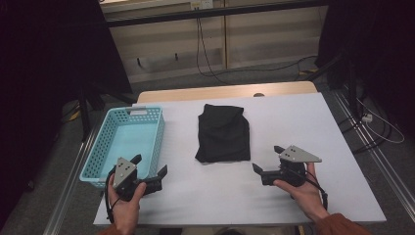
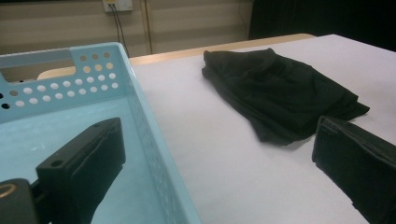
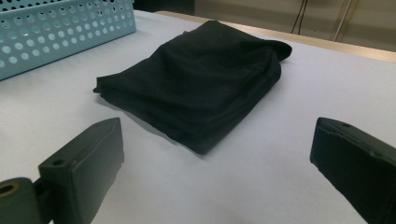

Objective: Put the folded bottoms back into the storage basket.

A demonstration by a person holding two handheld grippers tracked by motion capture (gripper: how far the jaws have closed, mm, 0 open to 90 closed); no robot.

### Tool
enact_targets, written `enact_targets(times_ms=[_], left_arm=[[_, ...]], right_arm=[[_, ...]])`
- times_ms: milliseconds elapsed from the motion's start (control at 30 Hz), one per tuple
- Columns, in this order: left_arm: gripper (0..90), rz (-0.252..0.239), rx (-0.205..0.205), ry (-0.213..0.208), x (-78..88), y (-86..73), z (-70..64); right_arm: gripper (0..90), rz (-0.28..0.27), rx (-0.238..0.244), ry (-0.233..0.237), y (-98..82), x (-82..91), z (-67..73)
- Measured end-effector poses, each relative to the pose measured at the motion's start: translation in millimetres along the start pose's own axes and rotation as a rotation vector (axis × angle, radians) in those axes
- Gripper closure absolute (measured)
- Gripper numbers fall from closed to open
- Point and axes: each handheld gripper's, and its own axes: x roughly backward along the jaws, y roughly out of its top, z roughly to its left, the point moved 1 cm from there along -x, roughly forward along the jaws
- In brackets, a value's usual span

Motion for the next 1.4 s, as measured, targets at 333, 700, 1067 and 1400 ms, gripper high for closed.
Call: enact_targets(times_ms=[333,700,1067,1400], left_arm=[[2.7,0.005,0.005,-0.001,-0.7,-0.7,1.2],[2.8,-0.001,0.005,0.009,1.5,-1.1,1.9],[2.8,0.001,-0.002,0.009,2.0,-1.0,1.3],[2.8,0.006,0.000,0.009,0.6,-1.2,1.2]], right_arm=[[3.0,0.055,0.043,0.047,10.8,-23.3,6.0],[10.8,0.217,0.115,0.151,18.5,-49.8,15.7],[14.5,0.300,0.184,0.265,32.0,-72.9,23.7],[13.0,0.288,0.274,0.326,44.5,-99.8,29.4]])
